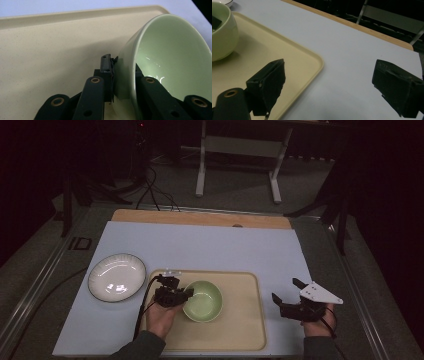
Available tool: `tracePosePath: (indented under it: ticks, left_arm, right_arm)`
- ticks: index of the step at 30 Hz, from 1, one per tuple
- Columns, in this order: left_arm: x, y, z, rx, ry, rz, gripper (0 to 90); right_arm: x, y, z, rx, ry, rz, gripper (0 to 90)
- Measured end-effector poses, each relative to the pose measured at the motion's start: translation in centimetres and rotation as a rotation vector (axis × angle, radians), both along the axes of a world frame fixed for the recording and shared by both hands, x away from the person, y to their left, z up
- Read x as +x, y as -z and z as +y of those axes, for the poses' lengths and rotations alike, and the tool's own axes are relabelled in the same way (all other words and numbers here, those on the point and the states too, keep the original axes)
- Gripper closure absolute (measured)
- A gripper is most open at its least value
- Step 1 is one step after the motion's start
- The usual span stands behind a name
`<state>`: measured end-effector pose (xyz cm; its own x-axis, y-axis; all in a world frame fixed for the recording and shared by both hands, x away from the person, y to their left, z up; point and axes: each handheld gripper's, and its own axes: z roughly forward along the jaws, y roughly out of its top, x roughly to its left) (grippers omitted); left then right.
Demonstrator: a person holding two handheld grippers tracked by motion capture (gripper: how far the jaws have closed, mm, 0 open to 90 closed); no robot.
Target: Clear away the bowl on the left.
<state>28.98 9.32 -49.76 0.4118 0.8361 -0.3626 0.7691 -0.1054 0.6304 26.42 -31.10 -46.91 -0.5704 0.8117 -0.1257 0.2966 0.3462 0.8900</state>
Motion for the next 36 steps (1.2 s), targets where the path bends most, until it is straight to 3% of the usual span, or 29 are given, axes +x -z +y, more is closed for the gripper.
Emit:
tracePosePath:
  ticks: [11, 21, 27, 28, 36]
  left_arm:
    - [0.2, 0.7, 0.1, 0.01, -0.012, 0.019, 81.0]
    - [0.6, 1.2, 0.5, -0.011, -0.028, 0.047, 81.0]
    - [0.8, 1.5, 0.4, 0.003, -0.039, 0.051, 80.8]
    - [0.8, 1.5, 0.4, 0.022, -0.05, 0.039, 79.4]
    - [0.2, 0.2, 1.0, 0.028, -0.064, -0.026, 69.9]
  right_arm:
    - [0.0, 0.0, 0.0, -0.004, -0.001, -0.001, 11.0]
    - [0.0, 0.0, 0.1, -0.005, -0.002, 0.0, 11.0]
    - [0.0, 0.0, 0.1, -0.006, -0.002, 0.0, 11.0]
    - [0.0, 0.0, 0.1, -0.006, -0.002, 0.001, 11.0]
    - [0.0, 0.0, 0.1, -0.005, -0.001, 0.0, 11.0]
